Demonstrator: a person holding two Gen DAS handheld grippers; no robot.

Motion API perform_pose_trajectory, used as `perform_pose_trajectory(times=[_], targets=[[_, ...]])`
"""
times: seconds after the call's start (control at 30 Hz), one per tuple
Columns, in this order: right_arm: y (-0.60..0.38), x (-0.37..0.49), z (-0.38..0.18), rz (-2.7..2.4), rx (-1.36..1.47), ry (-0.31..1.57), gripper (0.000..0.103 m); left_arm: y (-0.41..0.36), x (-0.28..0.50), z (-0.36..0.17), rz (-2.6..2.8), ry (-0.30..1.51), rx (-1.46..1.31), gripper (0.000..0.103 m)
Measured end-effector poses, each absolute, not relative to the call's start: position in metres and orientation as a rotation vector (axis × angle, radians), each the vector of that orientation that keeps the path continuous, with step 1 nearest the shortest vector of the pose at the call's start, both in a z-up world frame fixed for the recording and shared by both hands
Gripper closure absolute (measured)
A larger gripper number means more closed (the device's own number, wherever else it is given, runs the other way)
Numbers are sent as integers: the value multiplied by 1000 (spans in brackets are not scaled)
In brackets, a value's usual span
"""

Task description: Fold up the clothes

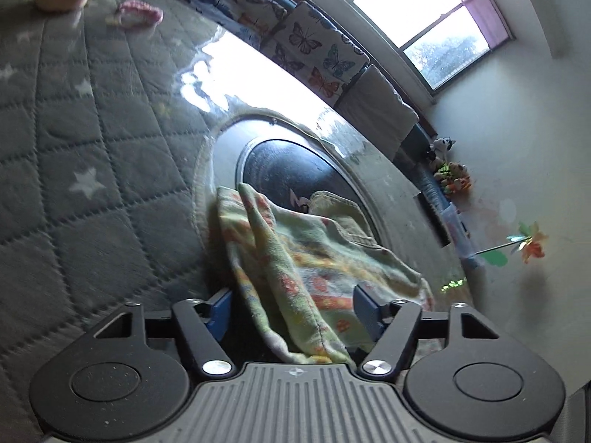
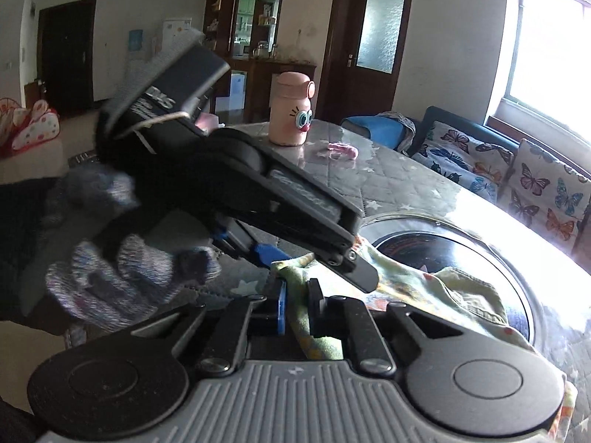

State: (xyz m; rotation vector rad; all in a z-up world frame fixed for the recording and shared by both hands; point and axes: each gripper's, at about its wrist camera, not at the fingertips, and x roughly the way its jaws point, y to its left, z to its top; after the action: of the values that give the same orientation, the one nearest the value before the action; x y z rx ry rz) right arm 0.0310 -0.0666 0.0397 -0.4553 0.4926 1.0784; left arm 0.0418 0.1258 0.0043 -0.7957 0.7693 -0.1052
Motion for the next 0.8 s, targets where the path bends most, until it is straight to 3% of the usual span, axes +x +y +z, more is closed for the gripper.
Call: perform_pose_trajectory(times=[0.1, 0.2, 0.27, 0.8], targets=[[-71, 30, 40, 1082, -445, 495, 93, 127, 48, -4, -109, 790, -855, 74], [-77, 29, 39, 1081, -426, 506, 92, 129, 50, -9, -95, 802, -863, 84], [-85, 31, 39, 1066, -408, 514, 82, 129, 50, -10, -85, 807, -855, 85], [-189, 136, 5, 623, -208, 680, 80, 122, 51, -10, -72, 803, -818, 87]])
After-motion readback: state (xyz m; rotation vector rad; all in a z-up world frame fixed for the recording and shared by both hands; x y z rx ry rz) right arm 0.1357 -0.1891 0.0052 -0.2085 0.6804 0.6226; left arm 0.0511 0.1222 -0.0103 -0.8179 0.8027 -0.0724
